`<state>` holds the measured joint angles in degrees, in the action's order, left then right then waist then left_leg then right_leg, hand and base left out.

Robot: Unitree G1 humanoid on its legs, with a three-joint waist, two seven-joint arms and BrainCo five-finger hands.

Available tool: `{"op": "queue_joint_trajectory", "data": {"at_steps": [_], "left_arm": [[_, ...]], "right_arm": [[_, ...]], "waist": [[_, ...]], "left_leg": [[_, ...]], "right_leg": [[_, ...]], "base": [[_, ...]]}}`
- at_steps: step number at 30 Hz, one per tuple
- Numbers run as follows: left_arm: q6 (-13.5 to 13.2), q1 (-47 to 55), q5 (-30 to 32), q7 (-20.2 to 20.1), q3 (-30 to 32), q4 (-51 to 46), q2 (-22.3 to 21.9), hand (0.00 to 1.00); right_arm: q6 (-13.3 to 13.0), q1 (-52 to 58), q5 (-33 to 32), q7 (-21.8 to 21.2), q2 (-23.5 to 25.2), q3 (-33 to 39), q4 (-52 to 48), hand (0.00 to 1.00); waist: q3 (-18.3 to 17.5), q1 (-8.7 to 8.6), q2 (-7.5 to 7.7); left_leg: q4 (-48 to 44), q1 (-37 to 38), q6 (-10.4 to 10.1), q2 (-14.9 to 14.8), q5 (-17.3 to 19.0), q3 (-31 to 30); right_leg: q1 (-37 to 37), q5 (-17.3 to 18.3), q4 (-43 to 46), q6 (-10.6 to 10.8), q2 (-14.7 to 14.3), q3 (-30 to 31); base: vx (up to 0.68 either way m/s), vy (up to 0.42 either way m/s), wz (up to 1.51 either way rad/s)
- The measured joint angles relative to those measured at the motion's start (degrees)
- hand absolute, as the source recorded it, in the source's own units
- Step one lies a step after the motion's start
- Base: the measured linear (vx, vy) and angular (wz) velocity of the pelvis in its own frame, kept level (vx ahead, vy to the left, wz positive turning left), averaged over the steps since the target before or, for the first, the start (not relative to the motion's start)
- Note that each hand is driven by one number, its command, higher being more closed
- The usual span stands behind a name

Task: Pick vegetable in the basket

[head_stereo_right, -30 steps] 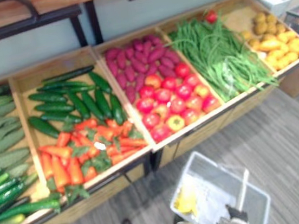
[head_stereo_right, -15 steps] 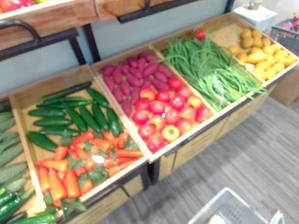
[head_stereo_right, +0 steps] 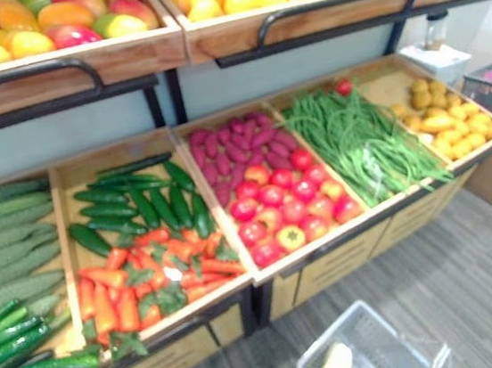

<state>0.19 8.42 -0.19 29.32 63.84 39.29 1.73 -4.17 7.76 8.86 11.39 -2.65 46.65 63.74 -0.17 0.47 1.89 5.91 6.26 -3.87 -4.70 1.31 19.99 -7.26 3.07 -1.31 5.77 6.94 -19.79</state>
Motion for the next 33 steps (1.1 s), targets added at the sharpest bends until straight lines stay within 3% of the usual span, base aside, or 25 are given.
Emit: {"op": "queue_joint_trajectory", "data": {"at_steps": [2,6,13,20,27,33], "left_arm": [[-0.4,1.8,4.5,1.9,-8.1,-15.2,-1.6,0.00],[-1.1,5.3,16.8,3.3,-19.2,-37.0,-4.8,0.00],[-0.4,8.7,24.0,3.0,-27.2,-50.6,-6.5,0.00],[-0.5,9.4,22.8,2.2,-28.1,-51.6,-6.5,0.00],[-0.1,6.5,11.4,2.4,-28.8,-38.9,-7.1,0.00],[0.0,3.5,7.5,2.3,-30.9,-31.0,-7.1,0.00]], "right_arm": [[-0.2,1.2,0.1,0.6,0.4,-0.4,-0.8,1.00],[-0.3,2.8,0.2,0.7,1.7,-2.9,-5.3,1.00],[-0.2,3.9,0.3,0.6,2.5,-6.6,-8.0,1.00],[-0.2,4.5,2.0,0.5,2.6,-10.1,-9.9,1.00],[-0.1,4.3,2.4,0.6,2.4,-14.0,-11.2,1.00],[-0.1,4.5,2.5,0.7,2.3,-15.7,-11.6,1.00]], "waist": [[-0.3,1.36,0.47],[-0.8,1.25,0.82],[-0.8,1.21,0.34],[-0.3,0.94,0.28],[-0.1,-0.04,-0.79],[0.2,-0.40,-1.07]], "left_leg": [[0.0,0.0,0.0,0.0,0.0,-0.3],[0.0,0.3,0.1,0.9,0.2,-1.0],[0.0,1.4,0.8,0.7,1.4,1.5],[-0.4,3.0,-0.3,-0.1,2.1,4.7],[-0.4,4.4,-0.7,-0.7,2.5,7.6],[-0.4,5.2,-1.4,-1.4,3.2,10.1]], "right_leg": [[0.0,0.1,0.5,-0.1,0.1,-0.7],[-0.8,0.0,0.7,0.0,1.2,-1.8],[-1.0,-0.2,0.7,0.3,1.4,-1.4],[-0.9,-0.2,0.6,0.3,0.6,0.9],[-0.8,-0.2,0.6,0.3,-0.1,2.3],[-0.3,-0.1,0.6,0.2,-0.7,4.0]], "base": [[0.01,-0.009,0.16],[-0.01,0.021,0.10],[-0.01,-0.001,-0.09],[0.02,-0.030,-0.22],[0.02,-0.039,-0.18],[0.00,-0.059,-0.22]]}}
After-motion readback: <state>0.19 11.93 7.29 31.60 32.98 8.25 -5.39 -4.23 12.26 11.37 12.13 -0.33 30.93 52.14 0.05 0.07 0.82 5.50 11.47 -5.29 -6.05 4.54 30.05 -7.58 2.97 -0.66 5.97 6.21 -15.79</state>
